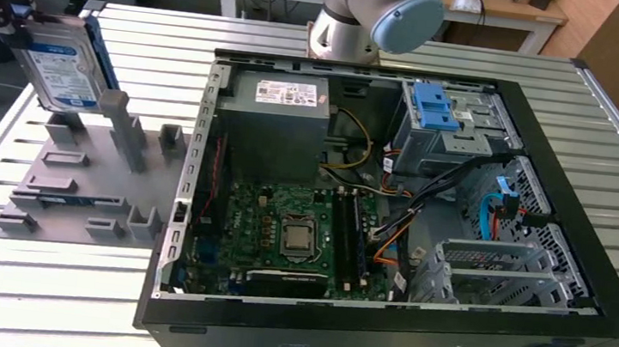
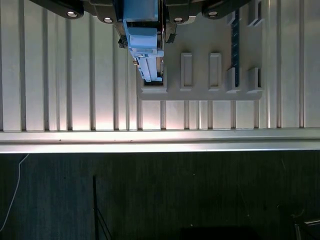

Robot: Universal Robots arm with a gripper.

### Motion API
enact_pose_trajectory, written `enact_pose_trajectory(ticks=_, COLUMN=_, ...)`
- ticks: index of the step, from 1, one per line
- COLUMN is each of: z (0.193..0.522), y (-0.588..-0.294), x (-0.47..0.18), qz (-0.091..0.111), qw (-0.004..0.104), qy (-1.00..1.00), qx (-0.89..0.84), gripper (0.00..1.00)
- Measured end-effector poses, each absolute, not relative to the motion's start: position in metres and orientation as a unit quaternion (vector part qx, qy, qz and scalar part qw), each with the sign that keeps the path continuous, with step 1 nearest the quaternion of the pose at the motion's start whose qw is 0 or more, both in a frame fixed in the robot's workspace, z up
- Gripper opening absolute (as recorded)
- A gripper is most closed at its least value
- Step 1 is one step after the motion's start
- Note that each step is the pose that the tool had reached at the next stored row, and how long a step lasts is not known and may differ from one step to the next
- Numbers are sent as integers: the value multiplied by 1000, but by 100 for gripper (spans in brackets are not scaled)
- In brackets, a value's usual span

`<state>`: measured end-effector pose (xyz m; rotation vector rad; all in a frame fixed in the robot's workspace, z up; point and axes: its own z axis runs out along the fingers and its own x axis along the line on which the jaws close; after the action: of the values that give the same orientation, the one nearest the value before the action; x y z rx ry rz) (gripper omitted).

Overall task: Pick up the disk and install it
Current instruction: 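Pick up the disk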

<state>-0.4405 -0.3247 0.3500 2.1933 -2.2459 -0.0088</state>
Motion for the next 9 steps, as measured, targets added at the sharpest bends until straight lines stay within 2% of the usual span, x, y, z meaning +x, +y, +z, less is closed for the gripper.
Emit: enact_pose_trajectory(ticks=9, z=356, y=-325, x=-440, qz=-3, qw=1, qy=-715, qx=699, gripper=36)
